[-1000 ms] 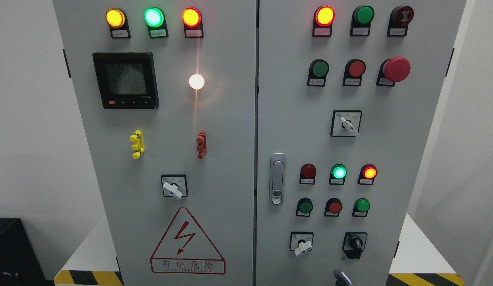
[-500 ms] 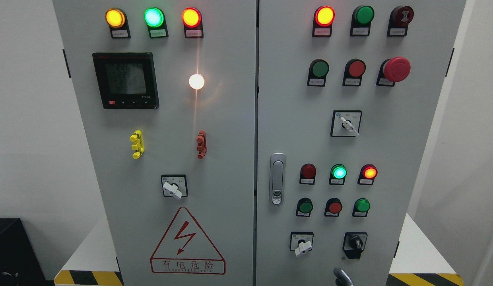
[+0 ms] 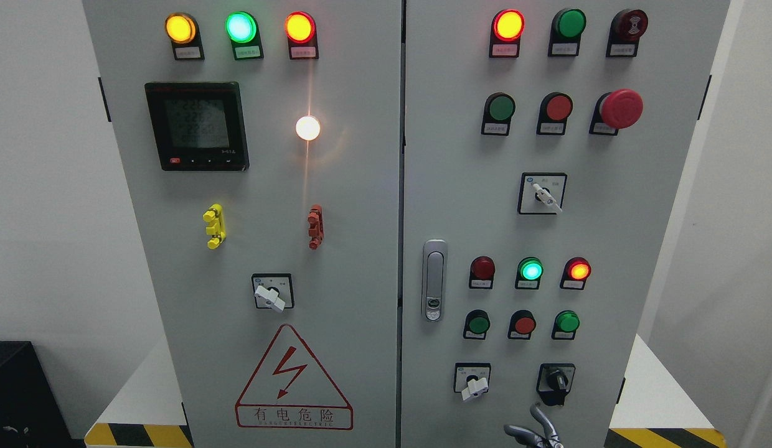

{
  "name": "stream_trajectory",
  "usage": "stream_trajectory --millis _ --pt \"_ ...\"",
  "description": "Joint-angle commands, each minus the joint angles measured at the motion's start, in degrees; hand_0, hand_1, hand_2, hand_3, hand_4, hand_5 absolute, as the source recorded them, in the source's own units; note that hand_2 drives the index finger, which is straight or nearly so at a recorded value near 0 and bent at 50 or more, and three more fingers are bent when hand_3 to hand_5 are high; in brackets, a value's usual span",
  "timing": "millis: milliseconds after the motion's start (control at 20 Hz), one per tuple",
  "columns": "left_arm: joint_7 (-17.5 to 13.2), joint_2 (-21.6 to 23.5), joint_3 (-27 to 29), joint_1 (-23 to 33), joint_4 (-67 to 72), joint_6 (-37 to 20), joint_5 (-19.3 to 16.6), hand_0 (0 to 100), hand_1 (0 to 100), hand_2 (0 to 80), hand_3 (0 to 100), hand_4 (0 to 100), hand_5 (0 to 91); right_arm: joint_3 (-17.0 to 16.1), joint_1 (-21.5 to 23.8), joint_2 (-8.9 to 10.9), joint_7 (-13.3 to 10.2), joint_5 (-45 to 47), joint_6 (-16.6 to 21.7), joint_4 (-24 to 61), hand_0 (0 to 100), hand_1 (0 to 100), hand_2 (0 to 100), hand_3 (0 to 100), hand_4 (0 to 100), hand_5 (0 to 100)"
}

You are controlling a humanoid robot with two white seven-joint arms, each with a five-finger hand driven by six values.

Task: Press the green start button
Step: 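Raise the right hand toward the lower green push button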

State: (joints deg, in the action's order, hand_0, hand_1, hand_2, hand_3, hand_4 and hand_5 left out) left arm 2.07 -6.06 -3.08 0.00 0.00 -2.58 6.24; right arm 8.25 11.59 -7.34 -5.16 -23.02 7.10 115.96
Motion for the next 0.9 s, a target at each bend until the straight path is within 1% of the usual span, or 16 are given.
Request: stream_trajectory --millis 0,50,100,150,200,300,350,500,550,650,850 --pt "0.0 0.0 0.0 -1.3 -1.6 0.0 0.0 12 56 0.0 0 0 0.0 -1.1 -2.6 -0.04 -0.1 -11.0 0.3 -1.8 15 33 0 66 66 70" --pt "0.0 0.0 0.0 -1.3 -1.6 0.0 0.0 12 56 0.0 0 0 0.0 -1.6 -3.0 -0.13 -0.3 -13.7 0.9 -2.4 16 34 0 68 69 77" --pt "0.0 0.0 0.0 -1.3 -1.6 0.0 0.0 12 56 0.0 0 0 0.0 -2.2 -3.3 -0.13 -0.5 -16.2 1.9 -3.3 16 34 0 68 70 79" --pt "0.0 0.0 0.0 -1.3 -1.6 0.0 0.0 12 56 0.0 0 0 0.0 -3.0 -3.5 -0.13 -0.6 -18.2 3.1 -4.1 17 34 0 70 73 86" --pt "0.0 0.0 0.0 -1.3 -1.6 0.0 0.0 12 56 0.0 0 0 0.0 -3.7 -4.0 -0.13 -1.0 -20.1 4.0 -4.9 17 34 0 72 75 91" --pt "0.0 0.0 0.0 -1.3 -1.6 0.0 0.0 12 56 0.0 0 0 0.0 -5.2 -5.6 -0.13 -2.5 -24.6 5.2 -6.4 17 34 0 74 77 94" --pt "0.0 0.0 0.0 -1.3 -1.6 0.0 0.0 12 56 0.0 0 0 0.0 -5.8 -6.1 -0.22 -2.9 -26.7 5.5 -6.9 17 34 0 77 79 97" --pt "0.0 0.0 0.0 -1.3 -1.6 0.0 0.0 12 56 0.0 0 0 0.0 -6.9 -8.3 -0.22 -3.4 -31.5 5.6 -8.1 19 35 0 81 82 100" --pt "0.0 0.0 0.0 -1.3 -1.6 0.0 0.0 12 56 0.0 0 0 0.0 -7.3 -9.0 -0.22 -3.8 -33.1 5.6 -8.6 20 35 0 82 83 100" --pt "0.0 0.1 0.0 -1.3 -1.6 0.0 0.0 12 56 0.0 0 0 0.0 -7.6 -10.3 -0.22 -4.9 -36.0 5.5 -9.6 26 35 0 84 84 100" --pt "0.0 0.0 0.0 -1.3 -1.6 0.0 0.0 12 56 0.0 0 0 0.0 -7.6 -12.2 -0.31 -6.5 -39.9 5.4 -10.9 30 34 0 87 85 100"
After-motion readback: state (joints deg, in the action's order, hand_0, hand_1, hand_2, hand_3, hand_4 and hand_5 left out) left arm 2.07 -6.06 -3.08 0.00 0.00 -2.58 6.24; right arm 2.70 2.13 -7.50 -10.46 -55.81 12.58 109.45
